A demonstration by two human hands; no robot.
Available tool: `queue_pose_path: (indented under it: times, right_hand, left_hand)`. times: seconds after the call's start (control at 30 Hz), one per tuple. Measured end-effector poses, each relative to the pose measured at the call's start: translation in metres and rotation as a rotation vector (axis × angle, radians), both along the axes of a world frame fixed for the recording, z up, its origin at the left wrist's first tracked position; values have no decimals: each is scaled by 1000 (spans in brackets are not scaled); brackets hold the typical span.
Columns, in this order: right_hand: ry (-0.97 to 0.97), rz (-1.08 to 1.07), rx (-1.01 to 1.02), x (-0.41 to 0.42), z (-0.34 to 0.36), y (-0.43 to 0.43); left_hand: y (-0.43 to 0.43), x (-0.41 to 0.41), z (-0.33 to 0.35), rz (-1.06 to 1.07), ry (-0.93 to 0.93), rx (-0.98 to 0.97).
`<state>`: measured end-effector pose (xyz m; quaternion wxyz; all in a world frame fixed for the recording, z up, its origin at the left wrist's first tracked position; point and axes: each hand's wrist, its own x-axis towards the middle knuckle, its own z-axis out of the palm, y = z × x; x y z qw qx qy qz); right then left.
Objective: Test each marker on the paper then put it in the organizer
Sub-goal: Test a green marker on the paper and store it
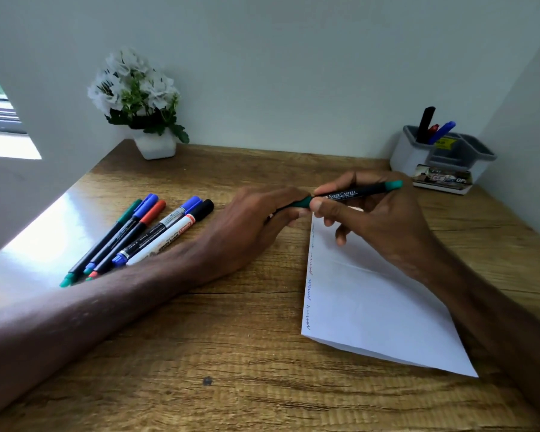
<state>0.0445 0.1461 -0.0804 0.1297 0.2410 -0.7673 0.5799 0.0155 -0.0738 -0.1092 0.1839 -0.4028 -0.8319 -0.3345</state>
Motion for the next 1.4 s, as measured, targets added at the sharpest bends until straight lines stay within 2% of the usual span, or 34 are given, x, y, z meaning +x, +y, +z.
queue_pose_path:
  times: [0.13, 0.23, 0.3, 0.43, 0.5, 0.6, 0.73, 0.87, 0.97, 1.07, 1.2, 1.4]
  right_hand:
    - [-76, -32, -9, -2, 12, 15]
    - [-66, -71, -38, -4, 20, 29]
    - [10, -139, 82, -6, 22, 36]
    - [207, -276, 443, -7, 26, 45]
    - [291, -274, 532, -6, 26, 42]
    - [352, -248, 534, -9, 23, 43]
    - [319, -405, 619, -21, 20, 60]
    - [243, -524, 496, -37, 33, 73]
    - [302, -580, 366, -50, 58, 80]
    - [379, -595, 327, -67, 87, 82]
    - [405, -642, 401, -97, 108, 91]
    - [365, -639, 513, -116, 96, 114]
  left_hand:
    - [2, 3, 4, 60, -39, 67]
    - [4, 2, 6, 126, -125, 278]
    - [11, 1, 8, 106, -180, 412]
    - [31, -1, 14, 57, -219, 513]
    - [44, -5, 18, 31, -203, 532]
    - [63, -11, 18, 13, -207, 527]
    - [70, -18, 10, 86, -219, 522]
    - [66, -28, 5, 111, -211, 580]
    - [67, -33, 2, 134, -206, 549]
    - [69, -34, 0, 97, -189, 519]
    - [71, -31, 1, 66, -179, 499]
    - [69, -32, 2, 70, -184, 477]
